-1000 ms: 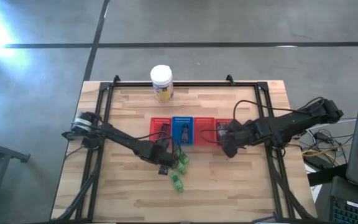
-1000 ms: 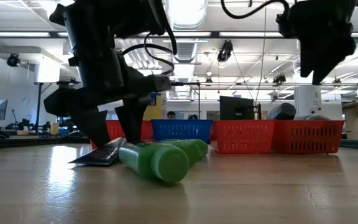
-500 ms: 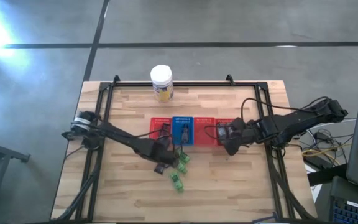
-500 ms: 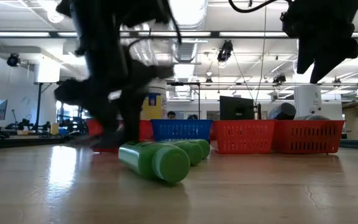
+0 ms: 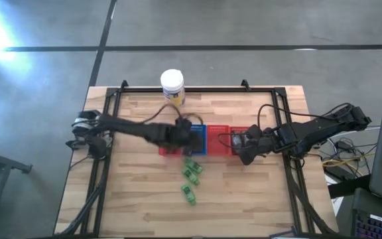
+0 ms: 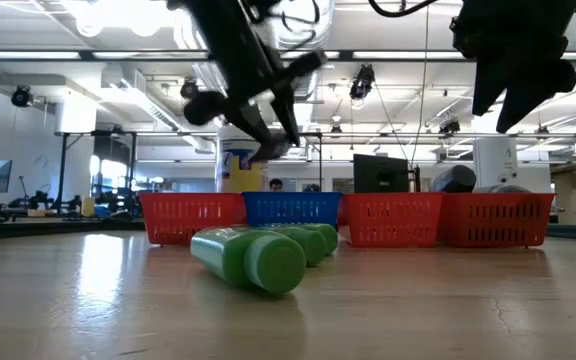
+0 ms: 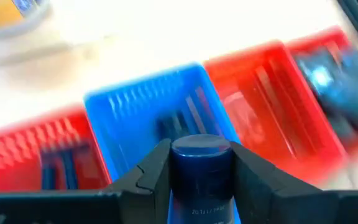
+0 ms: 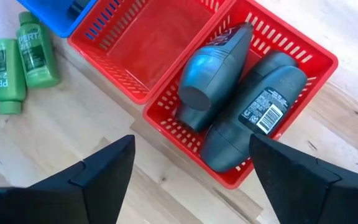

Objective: Pick & Place Travel size toiletries
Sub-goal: Put the shave cream into the blue bin

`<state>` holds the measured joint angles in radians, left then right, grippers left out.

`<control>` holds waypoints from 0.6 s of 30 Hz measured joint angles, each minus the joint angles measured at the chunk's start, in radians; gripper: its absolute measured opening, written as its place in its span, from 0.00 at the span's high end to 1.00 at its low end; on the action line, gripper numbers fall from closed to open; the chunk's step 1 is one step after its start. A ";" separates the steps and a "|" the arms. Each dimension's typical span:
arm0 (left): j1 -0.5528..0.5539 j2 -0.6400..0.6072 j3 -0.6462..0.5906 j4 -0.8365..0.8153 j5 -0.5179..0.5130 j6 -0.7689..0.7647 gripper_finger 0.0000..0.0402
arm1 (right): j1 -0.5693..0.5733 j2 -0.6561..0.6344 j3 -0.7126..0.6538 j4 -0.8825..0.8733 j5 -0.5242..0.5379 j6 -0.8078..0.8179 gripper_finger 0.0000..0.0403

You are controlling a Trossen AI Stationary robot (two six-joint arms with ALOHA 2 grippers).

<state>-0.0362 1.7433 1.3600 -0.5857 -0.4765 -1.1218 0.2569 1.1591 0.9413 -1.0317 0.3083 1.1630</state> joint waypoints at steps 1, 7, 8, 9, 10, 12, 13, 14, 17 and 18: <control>0.028 0.003 -0.005 0.018 0.006 0.009 0.68 | 0.000 0.000 0.000 0.000 0.002 0.005 0.21; 0.117 0.029 -0.036 0.026 0.052 0.068 0.63 | 0.000 0.000 0.000 0.001 0.002 0.020 0.15; 0.120 0.030 -0.040 0.029 0.059 0.068 0.61 | 0.000 0.000 0.000 0.001 0.002 0.019 0.14; 0.122 0.030 -0.042 0.029 0.069 0.064 0.60 | 0.000 0.000 0.000 0.001 0.002 0.019 0.13; 0.123 0.029 -0.043 0.030 0.075 0.051 0.59 | 0.001 0.000 0.000 0.001 0.002 0.019 0.13; 0.121 0.030 -0.043 0.045 0.075 0.041 0.57 | 0.001 0.000 0.000 0.002 0.001 0.018 0.11; 0.117 0.030 -0.043 0.045 0.074 0.040 0.56 | 0.000 0.000 0.000 0.002 0.002 0.018 0.11; 0.114 0.030 -0.044 0.047 0.073 0.039 0.56 | 0.000 0.000 0.000 0.002 0.002 0.016 0.10; 0.111 0.030 -0.044 0.059 0.071 0.029 0.55 | 0.000 0.000 0.000 0.002 0.005 0.008 0.11; 0.111 0.030 -0.044 0.057 0.071 0.028 0.55 | 0.000 0.000 0.000 0.002 0.006 0.003 0.11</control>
<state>0.0750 1.7731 1.3159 -0.5290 -0.4051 -1.0935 0.2573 1.1591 0.9409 -1.0294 0.3141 1.1662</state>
